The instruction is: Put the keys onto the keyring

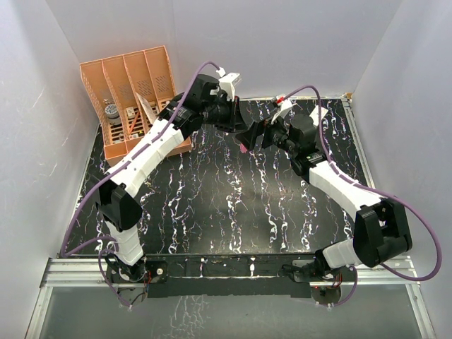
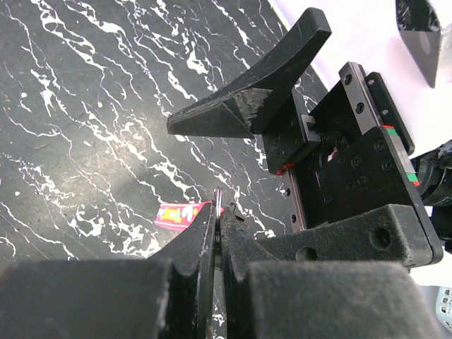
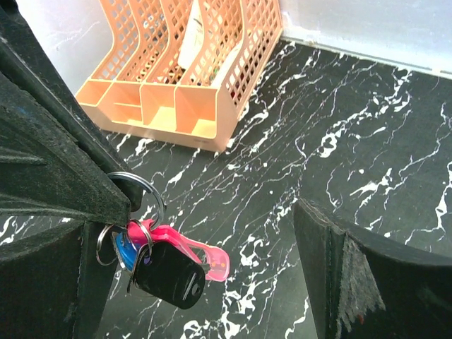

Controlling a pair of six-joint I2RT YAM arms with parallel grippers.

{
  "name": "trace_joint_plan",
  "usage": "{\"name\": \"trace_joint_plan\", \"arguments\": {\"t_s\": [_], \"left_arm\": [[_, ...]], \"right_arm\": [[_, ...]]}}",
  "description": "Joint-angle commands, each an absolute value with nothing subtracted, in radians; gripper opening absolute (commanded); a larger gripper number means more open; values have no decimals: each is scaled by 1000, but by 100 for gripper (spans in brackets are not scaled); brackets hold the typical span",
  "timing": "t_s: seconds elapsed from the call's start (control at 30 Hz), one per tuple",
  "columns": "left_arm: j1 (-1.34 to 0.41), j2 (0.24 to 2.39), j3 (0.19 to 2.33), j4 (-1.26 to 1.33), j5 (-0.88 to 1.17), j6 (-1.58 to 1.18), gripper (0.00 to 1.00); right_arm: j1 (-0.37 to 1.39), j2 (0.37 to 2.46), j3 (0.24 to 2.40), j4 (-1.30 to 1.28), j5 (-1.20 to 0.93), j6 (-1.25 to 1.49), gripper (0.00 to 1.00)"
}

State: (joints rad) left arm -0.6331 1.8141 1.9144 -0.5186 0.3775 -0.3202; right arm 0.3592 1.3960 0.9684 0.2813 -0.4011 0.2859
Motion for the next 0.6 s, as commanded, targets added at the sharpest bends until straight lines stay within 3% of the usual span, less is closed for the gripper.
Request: {"name": "trace_joint_plan", "arguments": {"t_s": [0.0, 0.57], "left_arm": [[-641, 1754, 1902, -641, 388, -308, 0], [-641, 1756, 1914, -718, 410, -301, 0]], "right_arm": [[331, 1382, 969, 314, -325, 258, 98], [255, 1344, 923, 275, -323, 210, 98]]}}
